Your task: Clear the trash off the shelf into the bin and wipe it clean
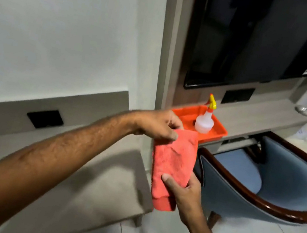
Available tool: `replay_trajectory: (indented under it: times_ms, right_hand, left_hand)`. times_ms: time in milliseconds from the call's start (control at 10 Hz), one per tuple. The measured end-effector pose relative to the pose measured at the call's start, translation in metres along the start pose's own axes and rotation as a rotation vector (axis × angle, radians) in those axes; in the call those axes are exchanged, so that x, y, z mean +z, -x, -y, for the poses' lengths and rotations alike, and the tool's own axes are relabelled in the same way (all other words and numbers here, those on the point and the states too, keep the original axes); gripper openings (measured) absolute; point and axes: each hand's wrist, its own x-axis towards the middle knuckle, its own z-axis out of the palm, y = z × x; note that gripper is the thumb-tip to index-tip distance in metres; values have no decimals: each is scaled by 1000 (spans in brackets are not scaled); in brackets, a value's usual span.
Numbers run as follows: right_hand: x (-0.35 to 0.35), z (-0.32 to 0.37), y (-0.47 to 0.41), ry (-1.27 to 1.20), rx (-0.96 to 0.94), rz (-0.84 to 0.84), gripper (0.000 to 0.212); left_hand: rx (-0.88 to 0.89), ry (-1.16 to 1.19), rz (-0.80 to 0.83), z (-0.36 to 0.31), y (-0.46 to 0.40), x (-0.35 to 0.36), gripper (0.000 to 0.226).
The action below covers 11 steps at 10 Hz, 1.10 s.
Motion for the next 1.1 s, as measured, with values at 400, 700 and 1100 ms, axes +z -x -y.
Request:
replay_trajectory:
  times_ms: [400,700,1100]
  right_hand:
    - [-77,-37,-226,116,124,-215,46]
    - [-72,-82,-353,497,197,-45,25]
    - [-18,-62,-365,1265,239,263,22]
  left_hand:
    - [-201,-375,-335,115,-260,-58,39]
    - [-65,-634,-301,213,-351,-55,21]
    - [-28,-959,-435,212,-268,-34,41]
